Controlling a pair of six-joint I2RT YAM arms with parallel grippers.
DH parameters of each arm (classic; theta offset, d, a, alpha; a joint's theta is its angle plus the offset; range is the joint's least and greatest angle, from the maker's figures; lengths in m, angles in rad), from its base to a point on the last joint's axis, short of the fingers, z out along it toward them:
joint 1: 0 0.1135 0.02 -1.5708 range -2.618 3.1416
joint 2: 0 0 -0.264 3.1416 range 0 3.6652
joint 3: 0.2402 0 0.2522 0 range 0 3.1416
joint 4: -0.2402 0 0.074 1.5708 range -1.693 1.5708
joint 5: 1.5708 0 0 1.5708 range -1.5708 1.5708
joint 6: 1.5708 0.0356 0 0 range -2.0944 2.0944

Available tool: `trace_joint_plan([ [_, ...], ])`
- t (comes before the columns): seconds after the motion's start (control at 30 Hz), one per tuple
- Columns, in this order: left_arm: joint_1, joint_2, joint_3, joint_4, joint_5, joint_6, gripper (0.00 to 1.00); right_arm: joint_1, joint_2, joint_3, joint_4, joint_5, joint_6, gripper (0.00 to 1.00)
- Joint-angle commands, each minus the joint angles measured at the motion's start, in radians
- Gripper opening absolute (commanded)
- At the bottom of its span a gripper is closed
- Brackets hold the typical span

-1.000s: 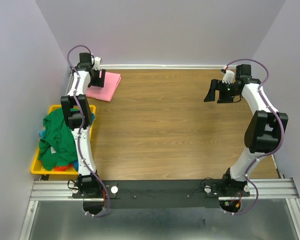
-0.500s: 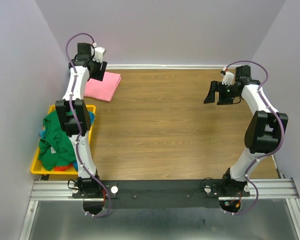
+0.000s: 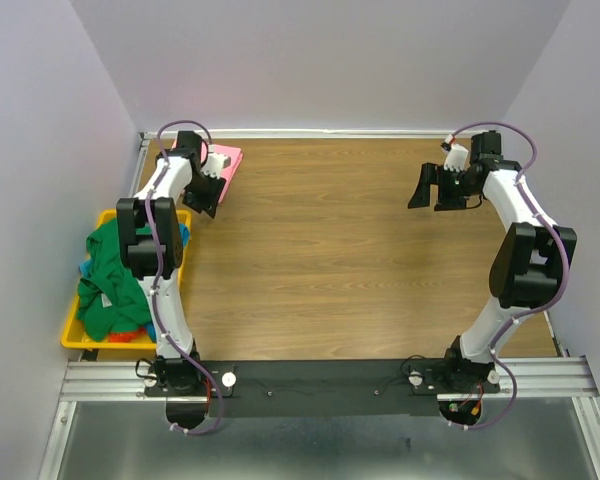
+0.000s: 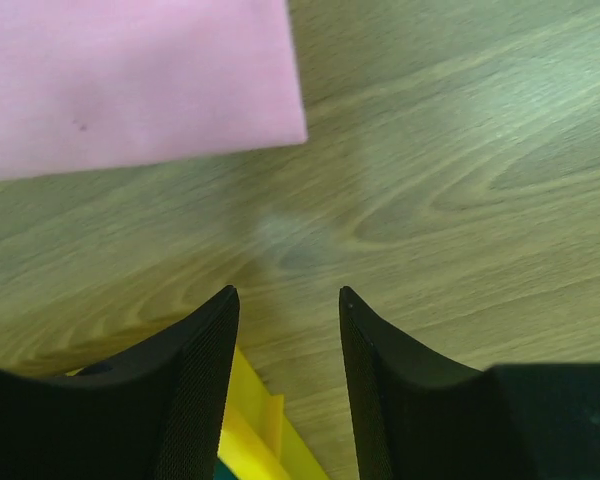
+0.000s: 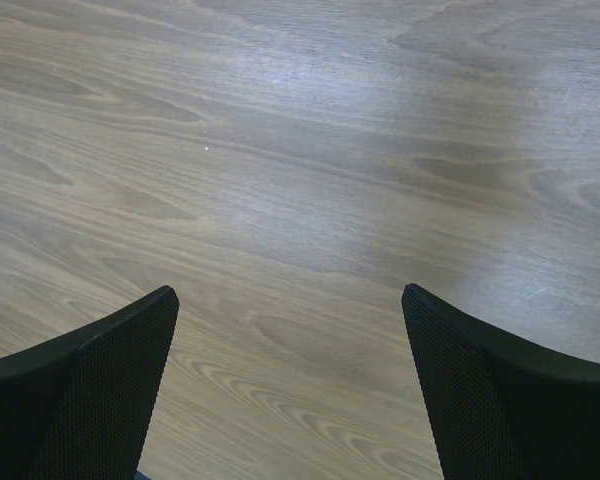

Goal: Fold and stack the t-shirts
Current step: Put the neatly folded tshirt into the corner of the board with the left arm

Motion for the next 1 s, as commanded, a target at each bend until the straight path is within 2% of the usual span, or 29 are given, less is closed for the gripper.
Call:
trace_joint_plan([
  [0.0,-0.016,-0.015,0.002,0.038,0.041,-0.027,0.52,-0.012,-0.033,-0.013,-0.013,0.024,-0.02,1.0],
  [0.23,-0.022,0.077,0.043,0.092,0.064,-0.064,0.49,-0.012,-0.047,-0.025,-0.015,0.043,-0.026,1.0],
  [0.5,-0.025,0.194,0.187,0.079,0.107,-0.076,0.48,-0.012,-0.052,-0.036,-0.015,0.056,-0.031,1.0],
  [0.83,-0.026,0.263,0.28,0.102,0.138,-0.102,0.48,-0.012,-0.041,-0.038,-0.015,0.053,-0.032,1.0],
  [0.97,-0.025,0.289,0.336,0.066,0.159,-0.095,0.47,-0.012,-0.039,-0.033,-0.016,0.053,-0.036,1.0],
])
